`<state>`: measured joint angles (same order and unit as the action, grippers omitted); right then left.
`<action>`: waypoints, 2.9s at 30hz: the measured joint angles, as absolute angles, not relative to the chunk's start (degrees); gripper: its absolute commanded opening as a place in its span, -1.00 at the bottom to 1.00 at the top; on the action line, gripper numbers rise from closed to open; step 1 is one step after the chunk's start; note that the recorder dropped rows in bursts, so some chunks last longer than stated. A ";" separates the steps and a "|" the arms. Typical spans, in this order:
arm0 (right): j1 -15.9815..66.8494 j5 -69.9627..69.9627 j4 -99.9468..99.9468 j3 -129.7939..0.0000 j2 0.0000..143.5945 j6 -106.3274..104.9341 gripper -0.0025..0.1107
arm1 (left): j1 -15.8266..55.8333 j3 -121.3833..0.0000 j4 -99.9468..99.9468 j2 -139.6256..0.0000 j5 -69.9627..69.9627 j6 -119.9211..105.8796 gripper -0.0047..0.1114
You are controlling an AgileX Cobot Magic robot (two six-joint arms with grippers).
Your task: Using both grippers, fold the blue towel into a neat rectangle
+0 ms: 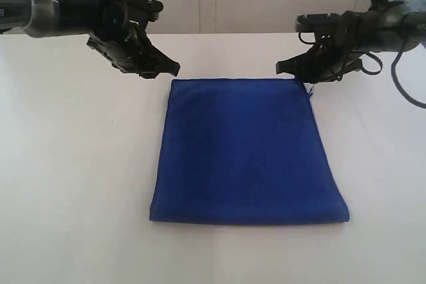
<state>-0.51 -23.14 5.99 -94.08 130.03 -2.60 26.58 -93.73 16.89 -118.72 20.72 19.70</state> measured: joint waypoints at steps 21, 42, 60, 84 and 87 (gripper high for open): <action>0.25 -40.01 5.68 -72.26 102.04 -7.22 -0.96 | 26.85 -80.14 13.25 -105.52 35.15 7.96 -0.92; 13.20 -38.37 10.10 -44.80 88.09 -1.38 -0.96 | 43.13 -56.37 -2.23 -95.96 17.98 2.02 -0.92; 13.20 -27.34 1.64 -34.84 88.47 9.81 -0.96 | 43.13 -46.82 -2.23 -97.09 7.81 5.80 -0.92; 13.20 -32.59 -1.24 -34.27 78.06 12.87 -0.96 | 43.13 -47.38 2.50 -87.84 16.53 3.76 -0.92; 13.20 -32.71 -1.35 -34.27 77.84 12.87 -0.96 | 43.34 -47.38 -1.93 -88.08 11.55 3.96 -0.92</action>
